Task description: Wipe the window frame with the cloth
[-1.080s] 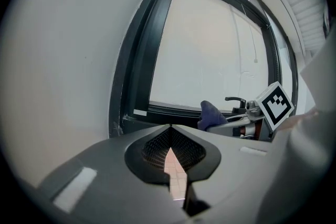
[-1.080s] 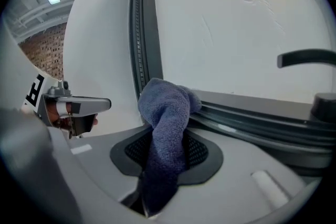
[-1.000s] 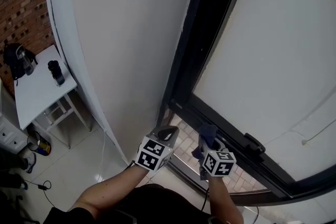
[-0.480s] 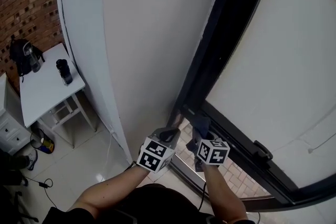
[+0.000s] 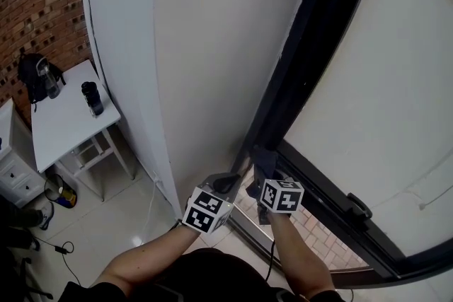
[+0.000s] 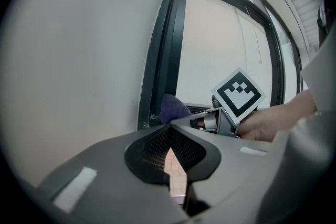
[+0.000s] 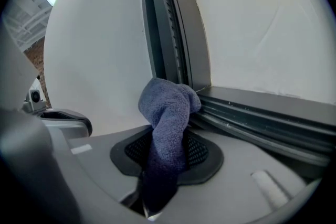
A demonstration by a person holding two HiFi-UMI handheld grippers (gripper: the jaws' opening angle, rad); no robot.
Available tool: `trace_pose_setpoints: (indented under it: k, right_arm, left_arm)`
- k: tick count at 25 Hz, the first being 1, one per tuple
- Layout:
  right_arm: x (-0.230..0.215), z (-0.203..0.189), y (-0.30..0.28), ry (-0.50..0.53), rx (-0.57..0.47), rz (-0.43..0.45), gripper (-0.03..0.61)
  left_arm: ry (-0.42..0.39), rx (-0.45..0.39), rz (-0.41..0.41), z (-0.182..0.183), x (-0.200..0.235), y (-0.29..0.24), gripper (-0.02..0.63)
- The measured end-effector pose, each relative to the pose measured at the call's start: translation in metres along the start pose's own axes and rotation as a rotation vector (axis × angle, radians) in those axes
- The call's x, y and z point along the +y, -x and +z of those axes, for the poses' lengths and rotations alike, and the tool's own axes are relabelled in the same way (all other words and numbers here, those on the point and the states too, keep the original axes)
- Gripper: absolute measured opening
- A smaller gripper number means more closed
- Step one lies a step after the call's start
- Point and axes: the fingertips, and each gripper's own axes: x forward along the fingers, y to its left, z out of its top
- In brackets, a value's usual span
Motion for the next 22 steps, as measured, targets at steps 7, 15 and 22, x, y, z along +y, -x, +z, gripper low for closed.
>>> trace_pose_setpoints:
  k: [7,15,22]
  right_arm:
    - [0.005,-0.006,0.024,-0.024,-0.011,0.016,0.123]
    - [-0.024,-0.019,0.097,-0.084,-0.055,-0.054,0.123]
    - [-0.069,-0.030,0.188,-0.154,-0.120,-0.176,0.123]
  left_arm:
    - [0.044,-0.024,0.002,0.006,-0.001,0.000,-0.006]
    - [0.071,-0.022,-0.053,0.020,-0.029,-0.026,-0.006]
    - [0.074,-0.001,-0.172,0.032,-0.094,-0.044,-0.006]
